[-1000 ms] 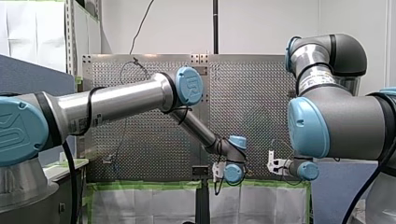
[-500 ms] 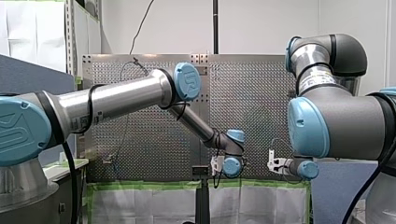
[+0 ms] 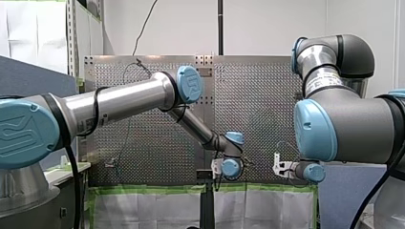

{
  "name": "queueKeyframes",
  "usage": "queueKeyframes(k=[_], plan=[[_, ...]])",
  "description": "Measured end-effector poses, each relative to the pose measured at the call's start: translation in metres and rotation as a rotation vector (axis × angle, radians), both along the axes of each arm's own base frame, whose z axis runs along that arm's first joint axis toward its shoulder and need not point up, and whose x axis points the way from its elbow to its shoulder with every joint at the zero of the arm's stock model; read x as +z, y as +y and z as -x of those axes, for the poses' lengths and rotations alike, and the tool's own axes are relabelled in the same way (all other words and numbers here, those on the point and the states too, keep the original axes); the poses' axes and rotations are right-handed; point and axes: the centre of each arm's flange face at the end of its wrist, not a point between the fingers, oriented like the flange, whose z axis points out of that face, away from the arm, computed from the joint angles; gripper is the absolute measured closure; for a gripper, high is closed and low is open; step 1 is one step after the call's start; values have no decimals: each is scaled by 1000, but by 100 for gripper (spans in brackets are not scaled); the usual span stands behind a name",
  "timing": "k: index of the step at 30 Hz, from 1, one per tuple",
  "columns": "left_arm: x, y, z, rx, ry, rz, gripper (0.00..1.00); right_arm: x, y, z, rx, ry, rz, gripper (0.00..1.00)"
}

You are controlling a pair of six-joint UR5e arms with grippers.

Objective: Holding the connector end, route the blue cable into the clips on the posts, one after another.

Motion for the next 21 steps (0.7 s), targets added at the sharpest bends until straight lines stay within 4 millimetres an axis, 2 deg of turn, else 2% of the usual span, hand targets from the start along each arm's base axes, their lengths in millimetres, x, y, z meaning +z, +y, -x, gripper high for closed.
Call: queueKeyframes(k=[3, 8, 11, 21], plan=[[-7, 4, -3, -3, 11, -5, 100, 0, -1, 0, 0, 3, 1, 100], [-35, 12, 1, -15, 53, -36, 100, 1, -2, 0, 0, 10, -4, 100], [-41, 14, 1, -18, 61, -36, 100, 1, -3, 0, 0, 11, -5, 100], [-26, 10, -19, -11, 34, 3, 100, 4, -8, 0, -1, 9, -3, 100]])
